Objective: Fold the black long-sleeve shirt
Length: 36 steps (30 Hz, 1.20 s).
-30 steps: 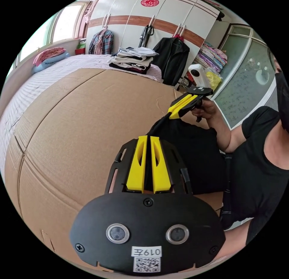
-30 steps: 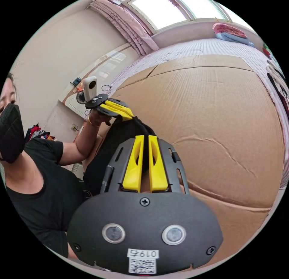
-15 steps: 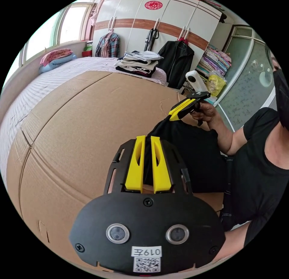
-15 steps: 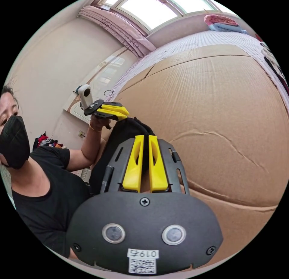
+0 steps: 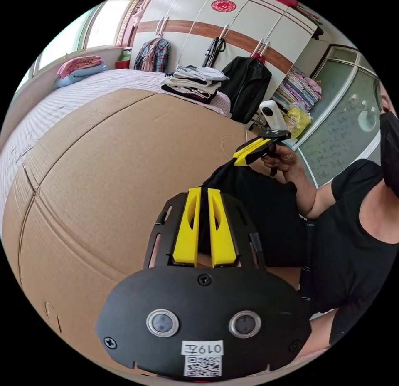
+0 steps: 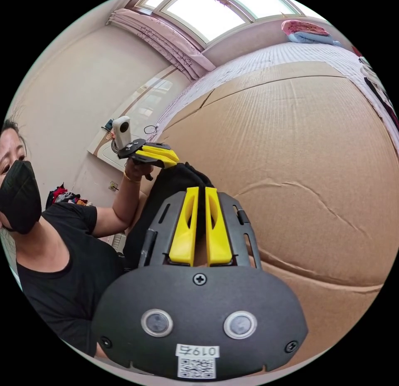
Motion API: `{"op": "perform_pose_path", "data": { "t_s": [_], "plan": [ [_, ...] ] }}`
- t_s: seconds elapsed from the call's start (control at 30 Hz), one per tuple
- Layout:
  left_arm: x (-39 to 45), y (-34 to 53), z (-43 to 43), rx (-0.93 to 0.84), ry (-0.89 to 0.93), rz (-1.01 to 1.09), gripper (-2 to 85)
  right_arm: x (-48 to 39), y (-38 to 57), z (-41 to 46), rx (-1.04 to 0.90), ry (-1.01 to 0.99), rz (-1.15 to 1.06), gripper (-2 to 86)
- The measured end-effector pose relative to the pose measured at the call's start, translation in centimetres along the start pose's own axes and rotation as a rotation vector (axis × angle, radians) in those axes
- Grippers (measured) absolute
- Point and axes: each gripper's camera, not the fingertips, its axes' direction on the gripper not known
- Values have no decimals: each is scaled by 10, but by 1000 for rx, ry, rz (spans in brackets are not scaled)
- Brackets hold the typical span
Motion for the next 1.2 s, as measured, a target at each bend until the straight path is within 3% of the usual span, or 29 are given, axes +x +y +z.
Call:
{"op": "perform_pose_path", "data": {
  "t_s": [0.23, 0.63, 0.9, 1.2],
  "plan": [
    [33, -10, 27, -73, -157, 80, 15, -1, -2, -2, 2, 0, 18, 20],
    [54, -10, 42, -66, -207, 86, 13, -12, 5, -54, 102, 4, 57, 56],
    [59, -10, 49, -58, -202, 80, 12, -40, 3, -25, 3, 71, 44, 68],
    [61, -10, 55, -43, -214, 65, 13, -54, -4, -32, 18, 141, 19, 2]
  ]
}}
